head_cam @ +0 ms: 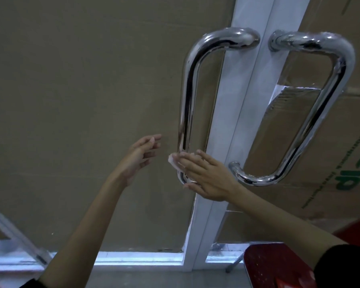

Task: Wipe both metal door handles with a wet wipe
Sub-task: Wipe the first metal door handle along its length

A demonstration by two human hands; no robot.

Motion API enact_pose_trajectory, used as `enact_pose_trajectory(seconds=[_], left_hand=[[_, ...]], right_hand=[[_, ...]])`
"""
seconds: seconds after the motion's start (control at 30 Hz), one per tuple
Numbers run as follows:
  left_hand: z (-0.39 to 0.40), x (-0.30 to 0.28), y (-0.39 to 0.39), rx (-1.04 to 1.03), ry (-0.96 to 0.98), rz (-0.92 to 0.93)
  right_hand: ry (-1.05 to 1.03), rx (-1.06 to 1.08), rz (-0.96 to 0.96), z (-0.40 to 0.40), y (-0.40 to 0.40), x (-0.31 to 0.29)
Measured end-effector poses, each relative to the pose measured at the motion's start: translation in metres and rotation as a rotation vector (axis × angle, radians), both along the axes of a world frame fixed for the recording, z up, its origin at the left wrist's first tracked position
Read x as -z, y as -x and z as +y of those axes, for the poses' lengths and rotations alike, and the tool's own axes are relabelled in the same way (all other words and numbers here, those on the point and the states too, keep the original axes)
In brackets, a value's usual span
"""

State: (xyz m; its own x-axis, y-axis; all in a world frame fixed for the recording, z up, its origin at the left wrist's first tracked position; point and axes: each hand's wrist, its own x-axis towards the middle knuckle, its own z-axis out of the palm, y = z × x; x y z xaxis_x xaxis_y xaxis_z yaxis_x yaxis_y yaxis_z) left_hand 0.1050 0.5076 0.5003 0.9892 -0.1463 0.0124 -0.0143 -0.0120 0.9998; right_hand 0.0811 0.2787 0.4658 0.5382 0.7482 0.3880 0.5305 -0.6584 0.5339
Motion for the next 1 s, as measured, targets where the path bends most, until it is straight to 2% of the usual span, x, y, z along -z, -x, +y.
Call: enact_pose_trajectory(seconds=[0.1,0.2,0.33,0.47,0.53,0.67,0.73,0.83,0.9,1.0], left_hand=[[-0.005,0.006,-0.001,0.023,0.002,0.024],[-0.016,0.01,0.001,0.07,0.023,0.052],[-0.022,0.014,0.003,0.1,0.04,0.043],[-0.022,0.016,0.003,0.074,0.041,0.054],[-0.026,0.017,0.003,0.091,0.039,0.056],[-0.036,0.012,-0.001,0.086,0.083,0.059],[-0.038,0.012,-0.003,0.065,0.084,0.073],[-0.039,0.023,0.0,0.15,-0.027,0.129],[-0.037,0.033,0.004,0.178,-0.04,0.164],[-0.034,0.035,0.002,0.103,0.008,0.118]], right_hand=[[-0.304,0.1,0.049,0.029,0.001,-0.001],[-0.69,0.157,0.225,0.068,0.009,0.016],[-0.956,0.2,0.414,0.093,0.028,0.048],[-1.493,0.292,0.773,0.098,0.028,0.033],[-1.704,0.223,0.961,0.092,0.022,0.004],[-1.898,-0.156,1.127,0.073,0.019,-0.039],[-1.86,-0.133,1.138,0.07,0.023,-0.031],[-1.744,-0.03,1.123,0.059,0.025,-0.004],[-1.658,-0.019,1.152,0.057,0.026,-0.014],[-1.802,-0.154,1.208,0.067,0.022,-0.026]])
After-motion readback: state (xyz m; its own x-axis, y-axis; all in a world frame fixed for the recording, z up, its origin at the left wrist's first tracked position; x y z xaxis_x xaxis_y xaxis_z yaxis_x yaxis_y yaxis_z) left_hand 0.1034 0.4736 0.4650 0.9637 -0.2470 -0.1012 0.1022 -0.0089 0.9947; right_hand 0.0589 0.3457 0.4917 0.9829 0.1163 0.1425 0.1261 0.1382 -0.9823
